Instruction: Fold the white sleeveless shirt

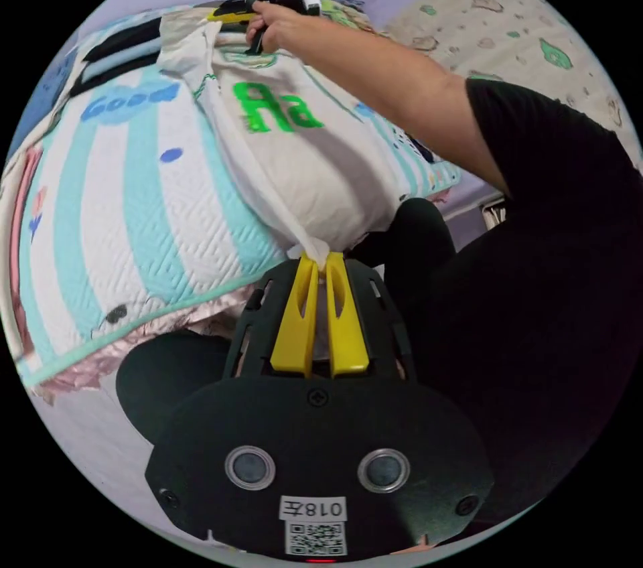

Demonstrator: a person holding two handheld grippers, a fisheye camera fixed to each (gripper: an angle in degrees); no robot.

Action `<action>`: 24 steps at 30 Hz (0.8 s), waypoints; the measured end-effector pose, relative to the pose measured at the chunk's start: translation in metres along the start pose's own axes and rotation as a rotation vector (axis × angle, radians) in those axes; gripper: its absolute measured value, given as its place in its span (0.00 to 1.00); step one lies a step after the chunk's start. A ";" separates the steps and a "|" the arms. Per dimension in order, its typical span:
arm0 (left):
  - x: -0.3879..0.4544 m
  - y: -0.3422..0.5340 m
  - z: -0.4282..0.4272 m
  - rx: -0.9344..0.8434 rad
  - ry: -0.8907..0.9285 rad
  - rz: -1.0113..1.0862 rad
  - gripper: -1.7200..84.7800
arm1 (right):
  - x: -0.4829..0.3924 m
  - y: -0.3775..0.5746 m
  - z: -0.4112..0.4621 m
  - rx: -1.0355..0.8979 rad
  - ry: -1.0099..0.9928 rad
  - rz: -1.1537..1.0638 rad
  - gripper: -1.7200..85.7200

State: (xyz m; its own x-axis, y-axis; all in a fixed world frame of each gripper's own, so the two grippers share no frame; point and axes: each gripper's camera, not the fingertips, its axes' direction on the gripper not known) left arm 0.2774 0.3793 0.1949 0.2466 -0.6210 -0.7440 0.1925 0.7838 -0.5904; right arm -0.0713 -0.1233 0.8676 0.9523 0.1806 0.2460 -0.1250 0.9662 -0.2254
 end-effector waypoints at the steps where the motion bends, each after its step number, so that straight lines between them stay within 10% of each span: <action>1: 0.017 -0.015 0.008 -0.013 0.009 0.043 0.01 | 0.028 0.006 -0.027 0.057 -0.017 0.052 0.02; 10: 0.056 -0.082 0.128 -0.220 0.058 -0.047 0.01 | 0.189 0.063 -0.081 0.086 -0.022 0.360 0.02; 24: 0.138 -0.033 0.099 -0.376 0.126 -0.021 0.16 | 0.177 0.163 -0.159 -0.124 0.174 0.050 0.11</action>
State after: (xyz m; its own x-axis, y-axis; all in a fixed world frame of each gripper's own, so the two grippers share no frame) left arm 0.3990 0.2682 0.1425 0.1233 -0.6504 -0.7495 -0.1706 0.7301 -0.6616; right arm 0.1213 0.0368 0.7244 0.9808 0.1832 0.0670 -0.1488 0.9247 -0.3504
